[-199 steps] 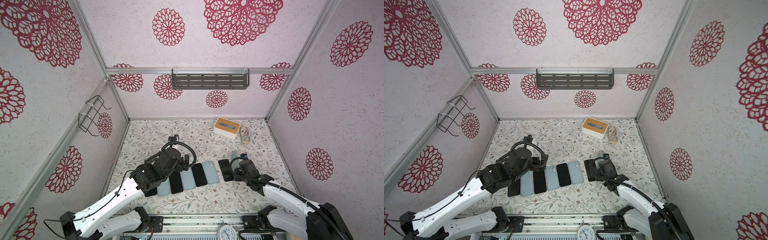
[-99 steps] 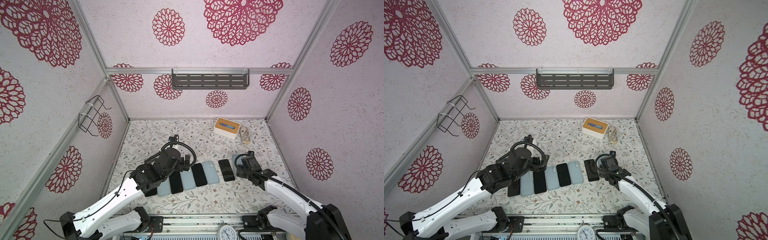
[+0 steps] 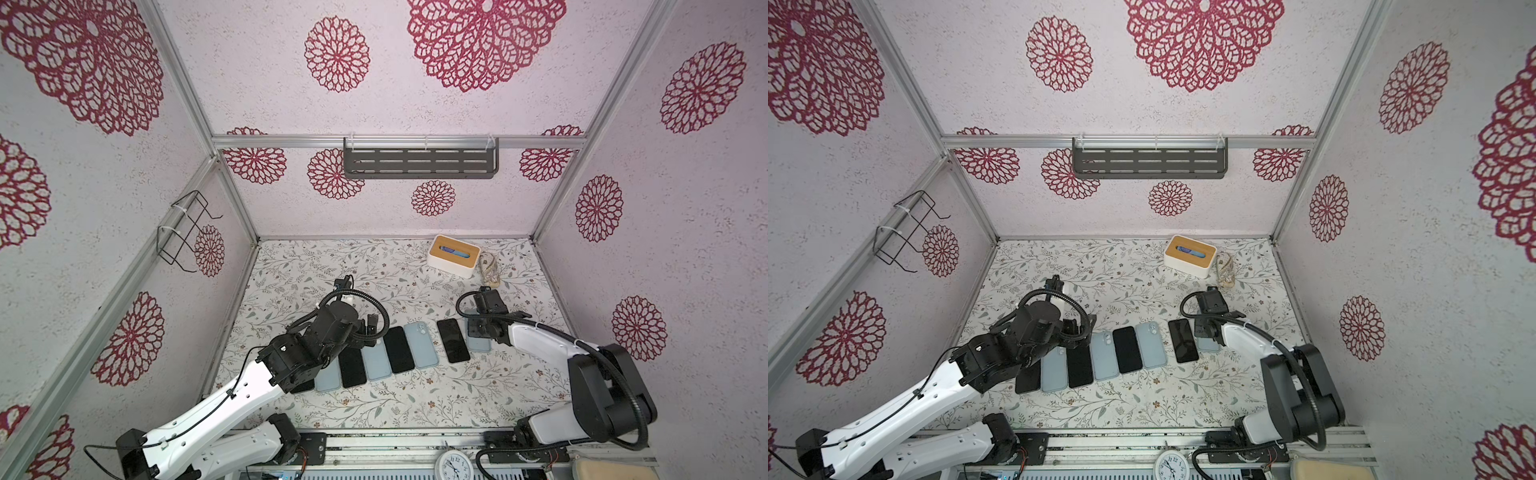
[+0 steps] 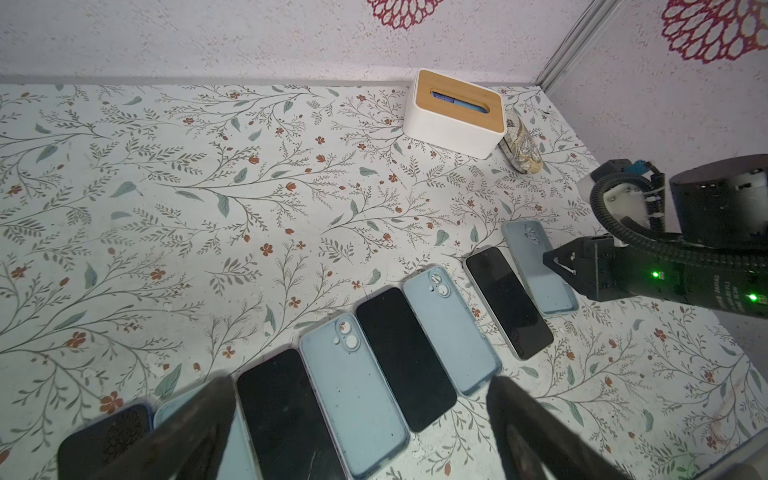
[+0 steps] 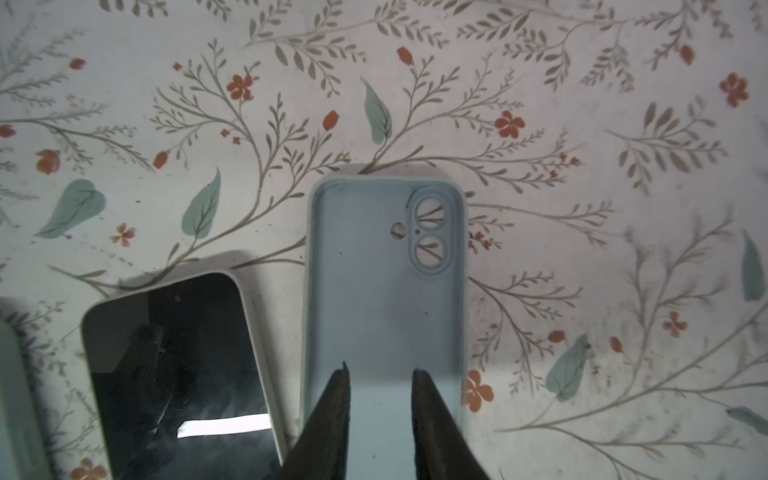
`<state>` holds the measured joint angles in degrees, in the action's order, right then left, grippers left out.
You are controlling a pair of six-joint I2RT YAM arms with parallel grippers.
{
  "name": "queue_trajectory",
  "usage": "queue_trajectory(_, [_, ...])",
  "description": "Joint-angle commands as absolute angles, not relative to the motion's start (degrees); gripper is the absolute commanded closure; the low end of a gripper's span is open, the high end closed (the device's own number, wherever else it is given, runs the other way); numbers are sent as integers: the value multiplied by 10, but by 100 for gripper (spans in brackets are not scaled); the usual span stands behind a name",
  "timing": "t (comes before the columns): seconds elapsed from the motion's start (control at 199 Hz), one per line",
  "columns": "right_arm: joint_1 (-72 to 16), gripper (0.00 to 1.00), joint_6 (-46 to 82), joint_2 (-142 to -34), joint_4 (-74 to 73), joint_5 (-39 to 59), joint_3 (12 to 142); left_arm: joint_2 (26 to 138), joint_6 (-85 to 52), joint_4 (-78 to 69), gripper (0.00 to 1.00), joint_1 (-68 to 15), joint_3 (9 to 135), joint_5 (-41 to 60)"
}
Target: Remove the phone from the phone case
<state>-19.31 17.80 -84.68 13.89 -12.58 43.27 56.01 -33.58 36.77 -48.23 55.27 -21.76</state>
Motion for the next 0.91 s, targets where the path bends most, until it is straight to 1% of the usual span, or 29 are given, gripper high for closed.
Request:
queue_trajectory(0.0, [-190, 74, 156, -857, 125, -121, 447, 542, -346, 363, 1, -477, 544, -225])
queue_trajectory(0.261, [-189, 75, 155, -882, 120, -104, 443, 515, -357, 366, 1, -477, 533, -234])
queue_trajectory(0.392, [-194, 75, 154, -896, 128, -76, 453, 510, -360, 370, 2, -477, 533, -234])
queue_trajectory(0.708, [-224, 75, 172, -892, 138, -46, 447, 489, -364, 381, 2, -477, 533, -237])
queue_trajectory(0.904, [-243, 75, 183, -879, 141, -48, 434, 479, -365, 386, 2, -476, 529, -240])
